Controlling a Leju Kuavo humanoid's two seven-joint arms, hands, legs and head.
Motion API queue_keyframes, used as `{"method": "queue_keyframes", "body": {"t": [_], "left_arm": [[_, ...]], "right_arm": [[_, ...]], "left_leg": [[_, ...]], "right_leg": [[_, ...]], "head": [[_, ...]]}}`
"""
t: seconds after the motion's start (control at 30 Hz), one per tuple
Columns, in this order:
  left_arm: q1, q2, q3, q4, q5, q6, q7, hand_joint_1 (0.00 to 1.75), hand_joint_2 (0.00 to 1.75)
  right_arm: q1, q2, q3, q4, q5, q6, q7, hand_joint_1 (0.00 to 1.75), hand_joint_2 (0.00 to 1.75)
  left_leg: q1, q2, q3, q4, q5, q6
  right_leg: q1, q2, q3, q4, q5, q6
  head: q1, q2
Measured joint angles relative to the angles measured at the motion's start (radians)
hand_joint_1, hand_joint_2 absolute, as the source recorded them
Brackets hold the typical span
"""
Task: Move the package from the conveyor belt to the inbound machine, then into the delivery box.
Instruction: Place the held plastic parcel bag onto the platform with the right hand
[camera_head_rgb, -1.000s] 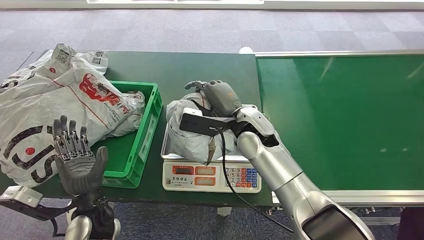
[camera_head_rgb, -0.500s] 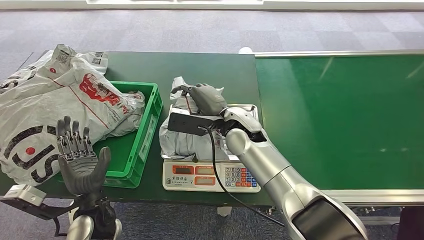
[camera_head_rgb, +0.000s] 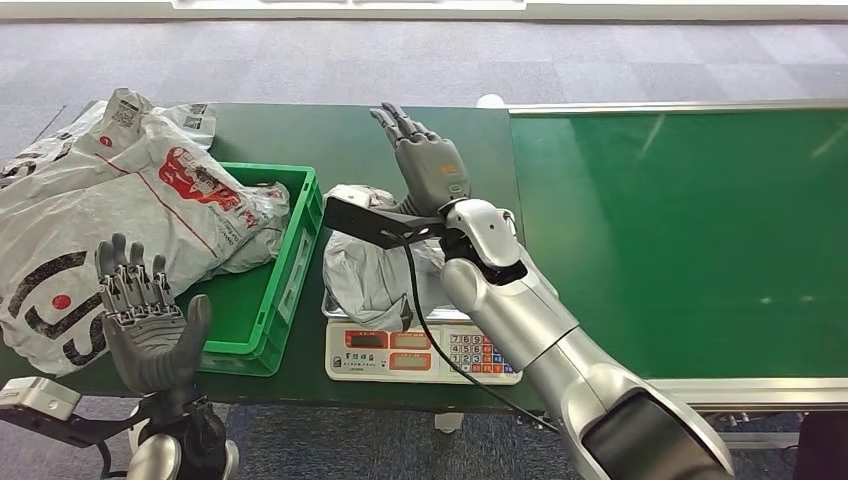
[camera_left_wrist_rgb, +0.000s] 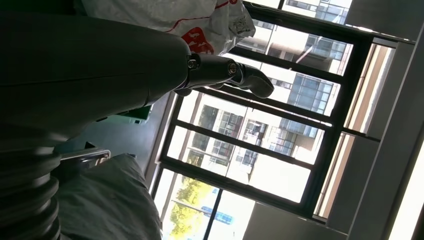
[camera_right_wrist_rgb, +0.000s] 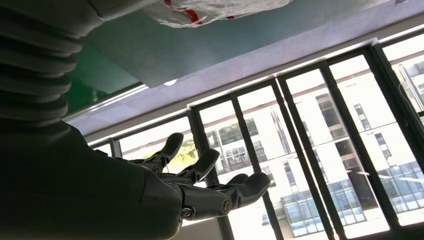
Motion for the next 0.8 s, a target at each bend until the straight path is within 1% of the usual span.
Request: {"method": "queue_keyframes", "body": {"t": [0.37, 0.47, 0.53, 0.6, 0.7, 0.8], "left_arm": [[-0.003, 0.0, 0.0, -0.007, -0.006, 0.0, 0.014, 0.0, 1.75], [-0.002, 0.0, 0.0, -0.007, -0.015, 0.001, 0.014, 0.0, 1.75], [0.0, 0.0, 0.001, -0.01, -0.026, 0.008, 0.012, 0.0, 1.75], [0.003, 0.0, 0.002, -0.015, -0.036, 0.016, 0.012, 0.0, 1.75], [0.006, 0.0, 0.002, -0.021, -0.046, 0.019, 0.016, 0.0, 1.75], [0.0, 0.0, 0.002, -0.017, -0.05, 0.015, 0.021, 0.0, 1.75]], "right_arm": [[-0.001, -0.019, 0.001, -0.045, 0.006, 0.035, 0.006, 0.0, 0.0], [0.001, -0.022, -0.003, -0.054, -0.051, 0.067, -0.02, 0.0, 0.0], [0.006, -0.023, -0.023, -0.069, -0.176, 0.131, -0.056, 0.0, 0.0], [0.013, -0.024, -0.066, -0.09, -0.363, 0.236, -0.081, 0.0, 0.0], [0.019, -0.025, -0.149, -0.105, -0.648, 0.434, -0.101, 0.0, 0.0], [0.02, -0.026, -0.235, -0.09, -0.939, 0.645, -0.093, 0.0, 0.0]], "left_leg": [[0.0, 0.0, 0.0, 0.0, 0.0, 0.0], [0.0, 0.0, 0.0, 0.0, 0.0, 0.0], [0.0, 0.0, 0.0, 0.0, 0.0, 0.0], [0.0, 0.0, 0.0, 0.0, 0.0, 0.0], [0.0, 0.0, 0.0, 0.0, 0.0, 0.0], [0.0, 0.0, 0.0, 0.0, 0.0, 0.0]], "right_leg": [[0.0, 0.0, 0.0, 0.0, 0.0, 0.0], [0.0, 0.0, 0.0, 0.0, 0.0, 0.0], [0.0, 0.0, 0.0, 0.0, 0.0, 0.0], [0.0, 0.0, 0.0, 0.0, 0.0, 0.0], [0.0, 0.0, 0.0, 0.0, 0.0, 0.0], [0.0, 0.0, 0.0, 0.0, 0.0, 0.0]], "head": [[0.0, 0.0], [0.0, 0.0], [0.0, 0.0], [0.0, 0.0], [0.0, 0.0], [0.0, 0.0]]}}
